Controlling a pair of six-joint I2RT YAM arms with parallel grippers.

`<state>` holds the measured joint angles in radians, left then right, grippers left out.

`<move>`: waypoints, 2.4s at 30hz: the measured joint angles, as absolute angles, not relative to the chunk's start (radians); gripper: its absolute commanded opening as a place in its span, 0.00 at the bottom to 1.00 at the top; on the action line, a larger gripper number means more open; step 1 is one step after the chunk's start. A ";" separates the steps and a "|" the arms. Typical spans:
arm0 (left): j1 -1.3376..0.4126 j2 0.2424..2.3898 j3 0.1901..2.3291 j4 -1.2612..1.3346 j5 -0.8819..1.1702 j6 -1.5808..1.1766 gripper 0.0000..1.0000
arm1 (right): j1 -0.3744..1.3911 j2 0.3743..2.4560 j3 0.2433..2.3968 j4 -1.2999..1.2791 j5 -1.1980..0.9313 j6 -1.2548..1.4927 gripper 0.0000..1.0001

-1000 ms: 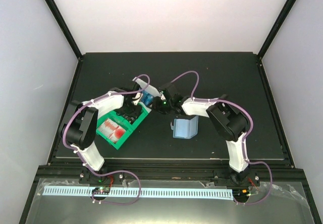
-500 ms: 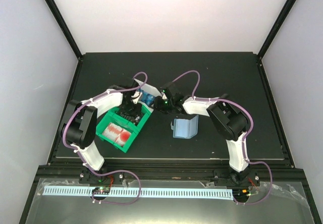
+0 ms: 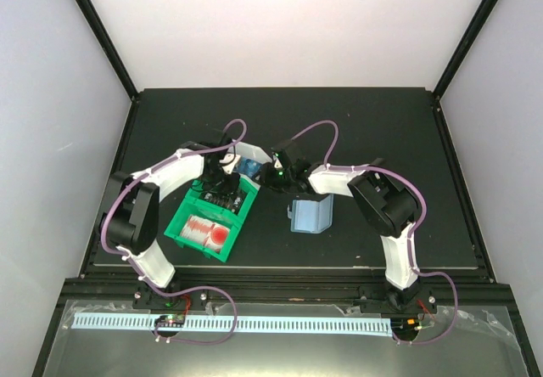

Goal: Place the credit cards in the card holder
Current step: Pick up the credit card from the storage box.

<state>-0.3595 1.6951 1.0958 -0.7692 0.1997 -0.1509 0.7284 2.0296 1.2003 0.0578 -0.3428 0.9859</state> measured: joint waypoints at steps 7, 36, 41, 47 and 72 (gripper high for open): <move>-0.360 1.663 1.096 -0.770 0.280 -0.163 0.16 | 0.728 2.022 1.183 0.078 -0.343 0.998 0.43; -0.360 1.651 1.037 -0.748 0.354 -0.206 0.03 | 0.731 2.004 1.171 0.067 -0.342 1.000 0.43; -0.360 1.597 1.037 -0.760 0.313 -0.194 0.02 | 0.733 1.988 1.171 0.051 -0.342 0.989 0.51; -0.360 1.507 1.044 -0.801 0.250 -0.195 0.02 | 0.735 1.908 1.171 0.024 -0.329 0.950 0.65; -0.359 0.923 0.857 -0.286 0.800 -1.093 0.02 | 0.783 1.323 1.010 0.039 -0.607 1.072 0.43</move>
